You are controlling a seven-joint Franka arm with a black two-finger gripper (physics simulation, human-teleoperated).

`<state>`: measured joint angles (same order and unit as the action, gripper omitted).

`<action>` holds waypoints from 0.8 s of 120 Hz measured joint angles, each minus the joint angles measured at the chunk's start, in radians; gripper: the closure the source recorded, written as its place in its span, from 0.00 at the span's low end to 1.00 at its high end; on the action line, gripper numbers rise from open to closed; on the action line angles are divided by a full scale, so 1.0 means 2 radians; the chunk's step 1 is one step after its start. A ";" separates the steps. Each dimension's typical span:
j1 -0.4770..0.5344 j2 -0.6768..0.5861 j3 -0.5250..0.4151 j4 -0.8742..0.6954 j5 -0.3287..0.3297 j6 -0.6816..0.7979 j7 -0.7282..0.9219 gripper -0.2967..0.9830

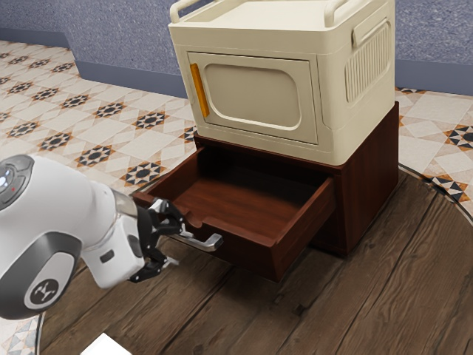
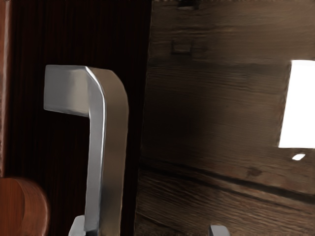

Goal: Pull the drawer handle with one arm to open the drawer

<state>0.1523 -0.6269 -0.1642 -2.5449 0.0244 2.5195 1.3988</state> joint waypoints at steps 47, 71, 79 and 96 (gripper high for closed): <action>-0.009 -0.031 0.001 -0.003 -0.009 -0.005 -0.010 0.58; -0.010 -0.041 0.000 0.033 -0.013 -0.058 -0.051 0.37; -0.008 -0.001 -0.002 0.118 -0.011 -0.119 -0.092 0.33; 0.007 0.103 -0.001 0.290 -0.003 -0.259 -0.188 0.28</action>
<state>0.1664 -0.4210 -0.1659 -1.9656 0.0183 2.0009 1.0226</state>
